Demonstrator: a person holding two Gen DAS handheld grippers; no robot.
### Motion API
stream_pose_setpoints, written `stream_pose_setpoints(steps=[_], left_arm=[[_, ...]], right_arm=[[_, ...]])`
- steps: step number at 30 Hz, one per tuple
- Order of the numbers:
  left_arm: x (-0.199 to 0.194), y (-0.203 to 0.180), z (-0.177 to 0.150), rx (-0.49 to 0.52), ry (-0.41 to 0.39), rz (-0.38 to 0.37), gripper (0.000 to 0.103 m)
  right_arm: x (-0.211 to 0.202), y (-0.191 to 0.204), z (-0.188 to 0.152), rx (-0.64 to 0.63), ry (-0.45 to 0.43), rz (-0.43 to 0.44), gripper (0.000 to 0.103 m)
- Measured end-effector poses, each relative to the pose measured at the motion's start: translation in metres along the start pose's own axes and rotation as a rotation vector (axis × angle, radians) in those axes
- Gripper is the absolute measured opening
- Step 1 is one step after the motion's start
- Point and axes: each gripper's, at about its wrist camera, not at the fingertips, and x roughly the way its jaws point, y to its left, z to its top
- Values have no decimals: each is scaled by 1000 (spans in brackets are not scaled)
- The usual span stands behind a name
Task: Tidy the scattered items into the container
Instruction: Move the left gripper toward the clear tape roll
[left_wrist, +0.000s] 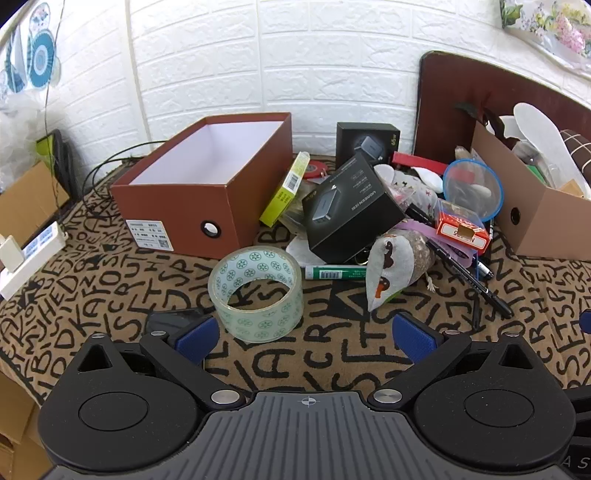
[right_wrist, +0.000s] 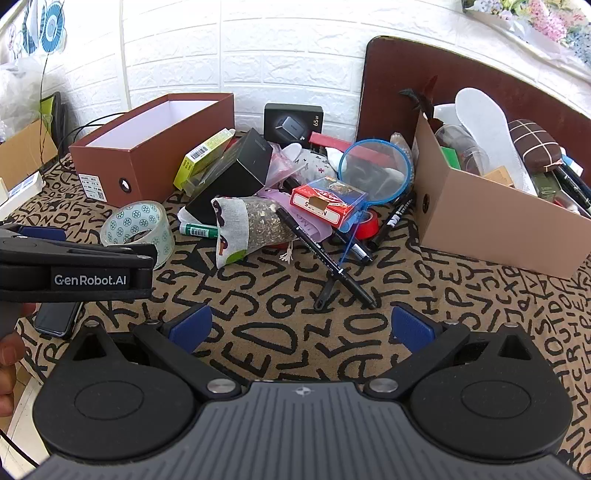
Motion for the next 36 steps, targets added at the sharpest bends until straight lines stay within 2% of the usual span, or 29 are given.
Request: stream_pose_setpoints(steps=[15,19,23,27,31,34,36], left_arm=[[19,9,-1,-21,45,-15,103],[31,19,-5,-31,59,-6,103],[44,34,-8,-56,88,-38,102],[55,51,-4,-98,106,-55,96],[60,73,2,-175,117,-92,90],[61,88,7,-225,102,-127,84],[65,95,11,-229,98,-114,79]], right_arm=[[19,5,2,-10,44,22,103],[30,9,3,-12,67,46,103],[46,15,4,-33,96,76,103],[61,22,9,-37,116,116,103],[70,28,18,-15,101,185,102],[77,39,27,-23,86,227,97],[81,48,33,-38,71,244,93]])
